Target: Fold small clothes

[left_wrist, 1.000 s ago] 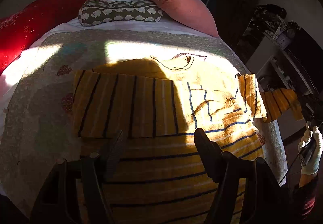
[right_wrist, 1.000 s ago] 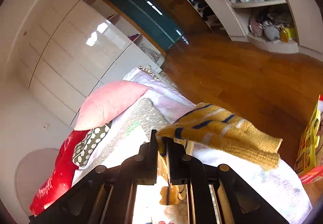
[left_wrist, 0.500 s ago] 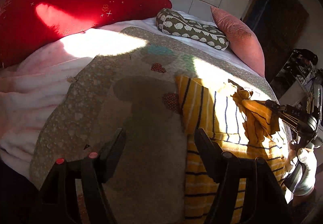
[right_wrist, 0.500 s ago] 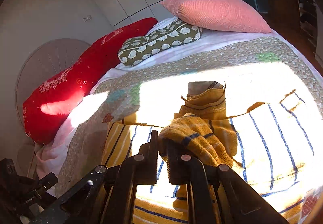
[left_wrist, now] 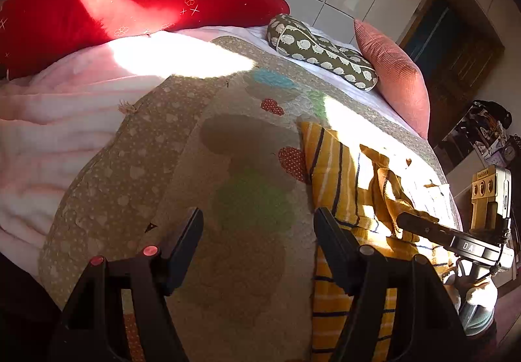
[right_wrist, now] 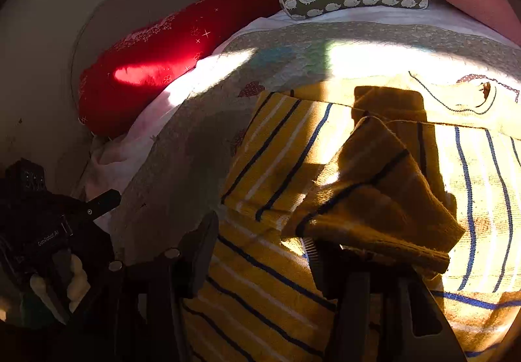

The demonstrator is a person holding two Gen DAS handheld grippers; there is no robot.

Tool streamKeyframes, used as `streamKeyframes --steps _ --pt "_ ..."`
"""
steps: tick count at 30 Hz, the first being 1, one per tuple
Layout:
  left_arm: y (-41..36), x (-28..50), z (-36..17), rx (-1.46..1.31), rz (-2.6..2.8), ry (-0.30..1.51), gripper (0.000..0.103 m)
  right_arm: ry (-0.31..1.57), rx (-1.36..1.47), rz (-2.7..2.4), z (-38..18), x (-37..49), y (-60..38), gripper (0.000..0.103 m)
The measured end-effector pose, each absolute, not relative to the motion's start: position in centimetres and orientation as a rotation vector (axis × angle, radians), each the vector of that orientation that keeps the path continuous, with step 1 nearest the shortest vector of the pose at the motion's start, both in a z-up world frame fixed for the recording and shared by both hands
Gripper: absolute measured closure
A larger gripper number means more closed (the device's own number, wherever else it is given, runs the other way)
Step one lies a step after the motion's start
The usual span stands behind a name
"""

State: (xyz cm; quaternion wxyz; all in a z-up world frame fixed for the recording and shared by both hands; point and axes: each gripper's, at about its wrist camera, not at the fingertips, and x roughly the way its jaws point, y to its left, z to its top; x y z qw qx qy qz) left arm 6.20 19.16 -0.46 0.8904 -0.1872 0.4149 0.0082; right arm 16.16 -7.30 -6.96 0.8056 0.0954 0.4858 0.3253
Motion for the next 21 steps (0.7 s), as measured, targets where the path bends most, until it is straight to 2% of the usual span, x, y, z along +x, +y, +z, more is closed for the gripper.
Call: streamKeyframes --steps 6,10,17,20,21 --pt "19.1 5.9 -0.2 -0.394 0.000 0.856 0.033 0.990 0.368 0.695 -4.1 16.1 -12.4 0.047" --pt "19.4 5.5 0.0 -0.383 0.015 0.848 0.033 0.949 0.357 0.568 -3.1 16.4 -13.9 0.047" --pt "19.9 5.5 -0.3 -0.397 0.017 0.846 0.033 1.115 0.311 0.251 -7.9 18.0 -14.4 0.048" --pt "20.1 5.4 -0.4 -0.400 0.016 0.841 0.033 1.139 0.346 0.278 -8.9 18.1 -14.0 0.101" --pt "20.2 5.4 -0.4 -0.401 0.017 0.839 0.033 1.133 0.358 0.289 -8.6 18.2 -13.8 0.101"
